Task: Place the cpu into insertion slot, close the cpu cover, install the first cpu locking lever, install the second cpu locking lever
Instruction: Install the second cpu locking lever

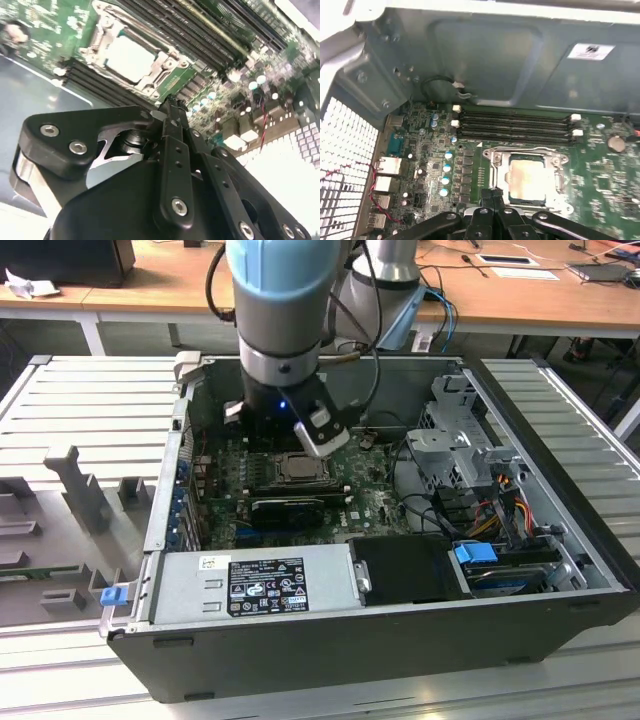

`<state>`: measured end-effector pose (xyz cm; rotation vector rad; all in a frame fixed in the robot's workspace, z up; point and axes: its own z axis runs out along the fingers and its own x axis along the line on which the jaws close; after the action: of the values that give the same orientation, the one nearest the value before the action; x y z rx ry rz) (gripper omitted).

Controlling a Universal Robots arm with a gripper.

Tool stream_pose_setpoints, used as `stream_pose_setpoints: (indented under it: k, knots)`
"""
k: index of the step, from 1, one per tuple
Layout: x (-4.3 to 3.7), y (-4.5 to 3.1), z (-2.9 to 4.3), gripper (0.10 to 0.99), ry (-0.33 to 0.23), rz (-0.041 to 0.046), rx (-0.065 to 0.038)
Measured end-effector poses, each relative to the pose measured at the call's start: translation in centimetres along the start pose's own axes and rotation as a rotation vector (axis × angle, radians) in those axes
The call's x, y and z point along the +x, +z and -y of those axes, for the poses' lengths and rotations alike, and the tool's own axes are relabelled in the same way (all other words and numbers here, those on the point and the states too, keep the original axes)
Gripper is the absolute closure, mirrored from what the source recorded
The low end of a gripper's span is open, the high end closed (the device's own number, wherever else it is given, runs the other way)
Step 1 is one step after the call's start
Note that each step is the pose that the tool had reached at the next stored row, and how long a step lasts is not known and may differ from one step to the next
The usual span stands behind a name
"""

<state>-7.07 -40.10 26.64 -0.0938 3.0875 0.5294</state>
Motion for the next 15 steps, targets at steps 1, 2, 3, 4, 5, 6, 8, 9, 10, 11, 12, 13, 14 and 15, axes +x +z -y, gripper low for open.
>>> stream_pose_setpoints:
  k: [1,2,3,4,5,6,8,9,10,11,12,13,14,15]
  knots:
    - [-0.40,-0.82,-0.78,0.980,0.009,-0.0019,0.026]
    - [-0.91,-1.86,-1.76,0.980,0.021,-0.0045,0.059]
    - [-1.46,-2.96,-2.81,0.980,0.034,-0.0069,0.094]
    - [-2.01,-4.07,-3.86,0.980,0.046,-0.0096,0.129]
    - [-2.52,-5.09,-4.83,0.980,0.057,-0.0121,0.162]
    - [-2.97,-6.00,-5.69,0.980,0.068,-0.0143,0.190]
    - [-3.61,-7.28,-6.91,0.980,0.082,-0.0172,0.231]
    - [-3.81,-7.68,-7.29,0.980,0.087,-0.0182,0.244]
    - [-3.89,-7.84,-7.45,0.980,0.089,-0.0186,0.249]
    - [-3.90,-7.85,-7.46,0.980,0.089,-0.0185,0.249]
    - [-3.90,-7.85,-7.46,0.980,0.089,-0.0184,0.249]
    - [-3.90,-7.86,-7.46,0.980,0.089,-0.0185,0.249]
    - [-3.90,-7.86,-7.47,0.980,0.089,-0.0186,0.249]
    - [-3.90,-7.86,-7.46,0.980,0.089,-0.0186,0.249]
